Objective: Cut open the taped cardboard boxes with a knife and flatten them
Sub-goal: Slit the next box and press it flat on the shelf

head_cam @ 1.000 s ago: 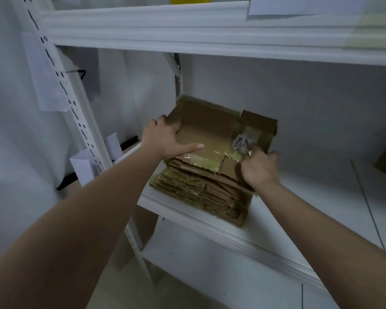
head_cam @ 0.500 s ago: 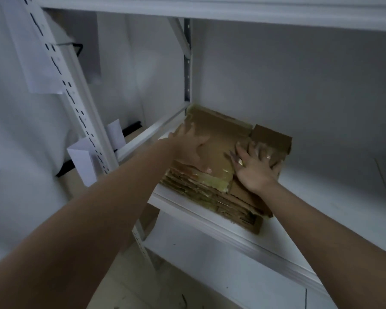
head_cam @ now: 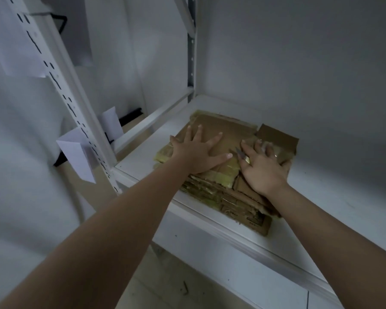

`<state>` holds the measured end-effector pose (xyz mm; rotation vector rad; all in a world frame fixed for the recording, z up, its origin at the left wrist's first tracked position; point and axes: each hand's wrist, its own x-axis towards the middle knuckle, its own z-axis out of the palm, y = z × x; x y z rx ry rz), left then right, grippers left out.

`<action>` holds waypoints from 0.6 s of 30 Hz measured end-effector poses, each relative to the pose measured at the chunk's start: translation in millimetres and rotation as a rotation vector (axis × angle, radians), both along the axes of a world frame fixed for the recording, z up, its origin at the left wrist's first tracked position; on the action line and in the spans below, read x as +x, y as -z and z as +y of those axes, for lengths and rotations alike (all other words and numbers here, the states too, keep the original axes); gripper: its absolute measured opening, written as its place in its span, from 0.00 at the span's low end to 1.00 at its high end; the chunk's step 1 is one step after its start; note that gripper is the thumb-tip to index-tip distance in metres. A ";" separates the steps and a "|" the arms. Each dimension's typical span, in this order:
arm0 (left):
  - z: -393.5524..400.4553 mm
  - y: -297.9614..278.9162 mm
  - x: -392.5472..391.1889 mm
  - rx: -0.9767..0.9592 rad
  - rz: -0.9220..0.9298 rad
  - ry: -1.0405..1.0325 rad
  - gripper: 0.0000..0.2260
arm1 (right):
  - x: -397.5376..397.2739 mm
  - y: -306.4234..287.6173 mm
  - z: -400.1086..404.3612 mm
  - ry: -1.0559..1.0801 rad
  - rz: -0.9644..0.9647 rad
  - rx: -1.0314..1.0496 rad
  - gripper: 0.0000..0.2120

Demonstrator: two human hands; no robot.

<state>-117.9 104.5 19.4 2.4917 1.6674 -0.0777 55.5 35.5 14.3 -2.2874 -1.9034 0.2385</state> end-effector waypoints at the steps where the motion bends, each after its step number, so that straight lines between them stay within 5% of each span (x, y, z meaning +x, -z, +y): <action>1: 0.1 1.4 0.0 0.003 -0.002 0.001 0.36 | -0.2 1.6 -0.3 0.000 -0.001 0.008 0.25; 13: -0.5 14.1 1.8 0.024 -0.013 -0.015 0.41 | -4.5 22.1 -8.5 0.018 0.019 0.154 0.25; 18: -4.8 0.5 1.6 -0.016 0.006 -0.011 0.41 | -2.0 16.7 -11.9 0.034 0.199 0.220 0.26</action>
